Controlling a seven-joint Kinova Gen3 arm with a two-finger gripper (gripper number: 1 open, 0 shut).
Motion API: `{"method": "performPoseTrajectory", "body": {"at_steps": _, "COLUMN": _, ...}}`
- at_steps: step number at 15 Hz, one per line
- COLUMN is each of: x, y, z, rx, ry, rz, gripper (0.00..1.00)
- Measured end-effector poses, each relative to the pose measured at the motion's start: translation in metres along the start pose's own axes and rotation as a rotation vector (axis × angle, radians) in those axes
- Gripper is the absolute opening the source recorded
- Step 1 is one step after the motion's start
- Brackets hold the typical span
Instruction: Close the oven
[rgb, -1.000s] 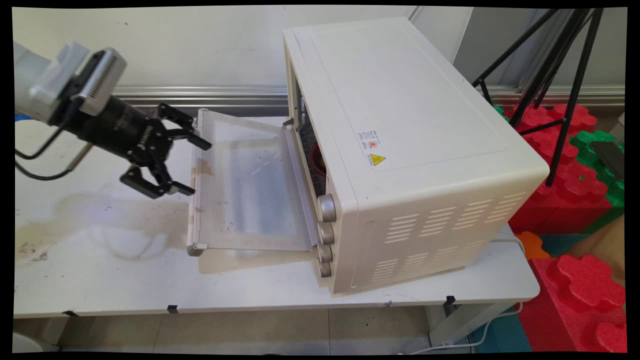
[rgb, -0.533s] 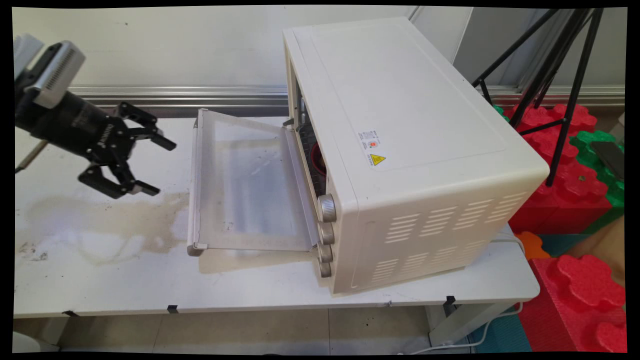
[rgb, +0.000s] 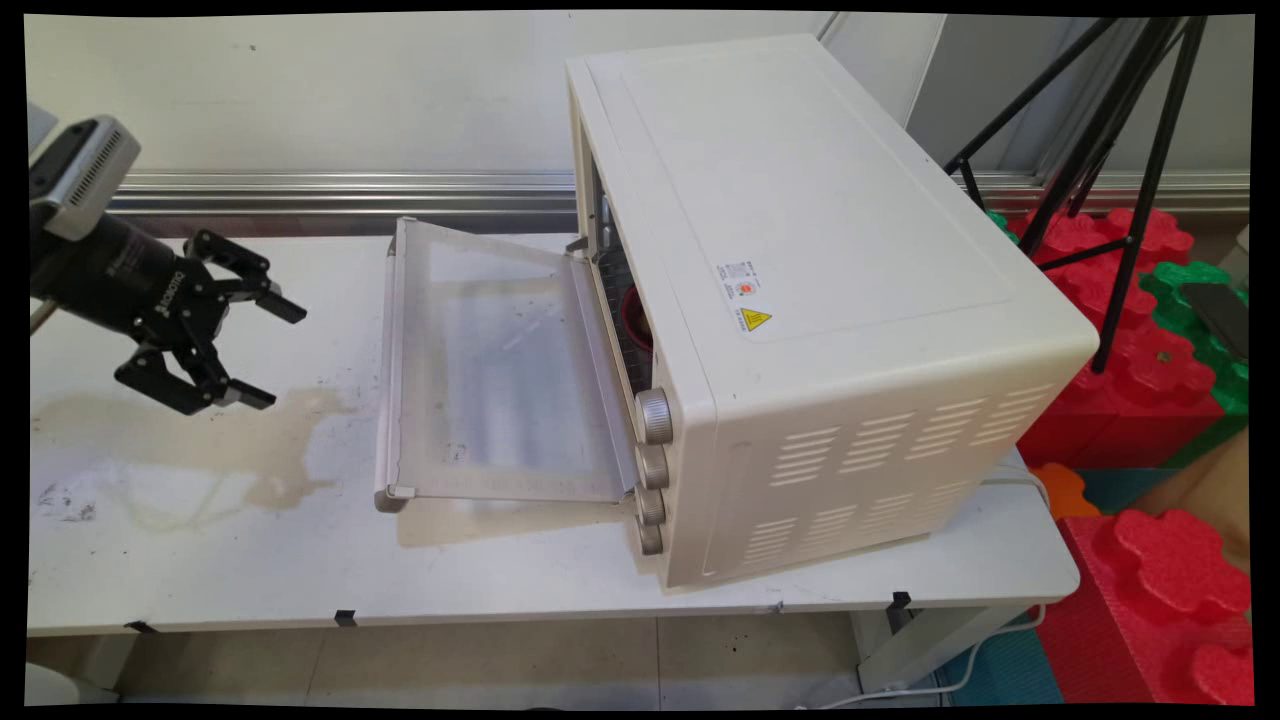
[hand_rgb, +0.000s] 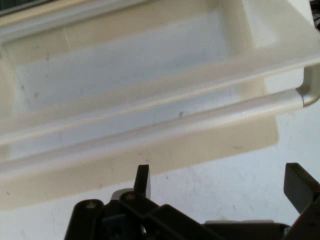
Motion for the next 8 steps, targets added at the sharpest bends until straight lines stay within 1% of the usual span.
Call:
{"method": "performPoseTrajectory", "body": {"at_steps": 4, "x": -0.019, "y": -0.002, "z": 0.017, "rx": -0.013, "ry": -0.018, "rz": -0.047, "gripper": 1.0}}
{"method": "performPoseTrajectory", "body": {"at_steps": 8, "x": -0.033, "y": -0.006, "z": 0.043, "rx": -0.025, "ry": -0.016, "rz": -0.087, "gripper": 1.0}}
